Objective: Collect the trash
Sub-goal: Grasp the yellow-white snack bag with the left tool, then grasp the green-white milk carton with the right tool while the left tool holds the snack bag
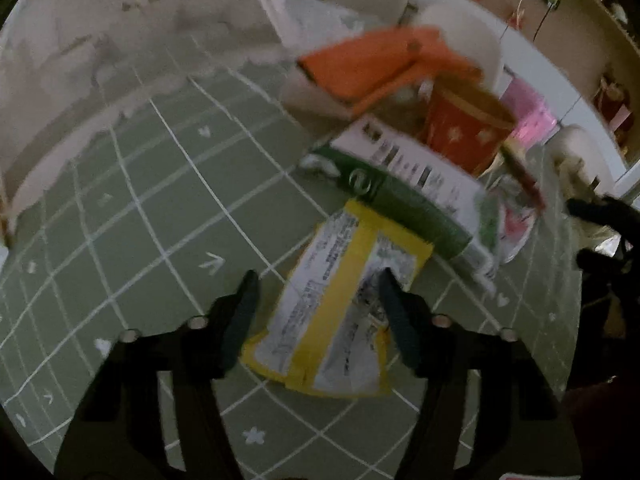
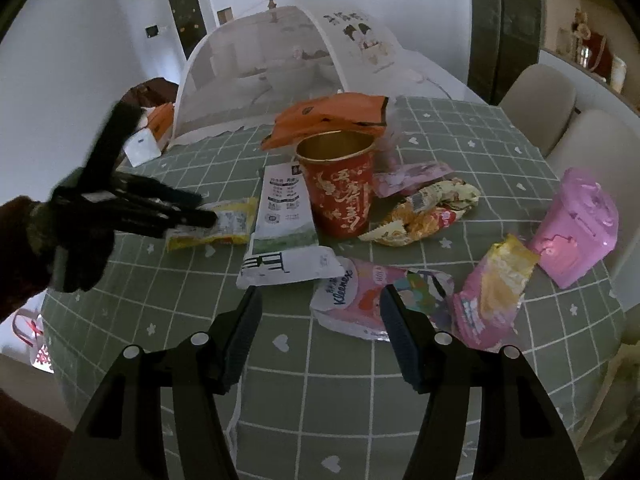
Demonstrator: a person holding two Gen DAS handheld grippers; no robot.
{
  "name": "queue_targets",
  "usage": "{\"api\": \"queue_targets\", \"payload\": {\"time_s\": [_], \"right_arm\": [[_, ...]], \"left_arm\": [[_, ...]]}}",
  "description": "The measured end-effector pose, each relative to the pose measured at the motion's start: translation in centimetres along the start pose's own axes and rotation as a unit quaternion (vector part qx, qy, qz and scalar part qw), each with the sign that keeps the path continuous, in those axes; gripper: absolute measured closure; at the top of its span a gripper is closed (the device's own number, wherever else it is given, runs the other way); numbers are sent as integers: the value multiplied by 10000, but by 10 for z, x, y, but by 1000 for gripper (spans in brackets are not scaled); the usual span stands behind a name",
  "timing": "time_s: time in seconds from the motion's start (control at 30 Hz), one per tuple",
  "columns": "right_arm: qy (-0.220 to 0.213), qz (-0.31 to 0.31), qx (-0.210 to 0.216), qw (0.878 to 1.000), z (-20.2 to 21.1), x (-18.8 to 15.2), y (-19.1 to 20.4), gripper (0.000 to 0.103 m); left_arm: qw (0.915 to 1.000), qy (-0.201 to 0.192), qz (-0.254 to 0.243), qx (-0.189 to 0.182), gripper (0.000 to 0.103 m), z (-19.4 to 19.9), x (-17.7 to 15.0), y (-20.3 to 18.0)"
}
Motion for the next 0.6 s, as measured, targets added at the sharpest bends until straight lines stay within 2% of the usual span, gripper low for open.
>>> {"api": "queue_targets", "payload": {"time_s": [0.1,0.13,0.2,0.27,0.3,0.37,0.43,0.53,0.6], "right_arm": [[-14,-41,27,10000,2,0,-5,45],[-18,-57,49,10000,0,2,-6,45],[-55,-100,145,9998,-3,7,-5,45],[-88,-100,251,9996,-10,14,-2,45],[-107,-57,290,9995,-15,19,2,45],[-80,54,295,9995,-28,28,8,45],[-29,217,406,9989,-45,41,20,45],[116,456,527,9975,-73,58,34,45],[236,495,610,9966,-91,66,39,45]], "left_arm": [[9999,-12,108,67,54,-1,-2,-3],[9997,-6,214,88,61,1,-3,-3],[9992,-58,373,146,68,7,-7,-3],[9968,-195,751,166,75,21,-16,0],[9946,-266,994,145,85,28,-20,2],[9844,-430,1700,106,85,43,-31,7],[9699,-577,2365,65,85,55,-45,16],[9559,-676,2858,60,85,67,-62,22],[9535,-641,2945,35,85,73,-71,21]]}}
Point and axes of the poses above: each gripper's, at about its wrist camera, not at the fingertips, and z roughly against the way its jaws point, y to its left, x to its top, the point moved 5 cm from there along -z, roughly the way its jaws point, and after that the axes turned 9 degrees about x, right-handed, at the moved point
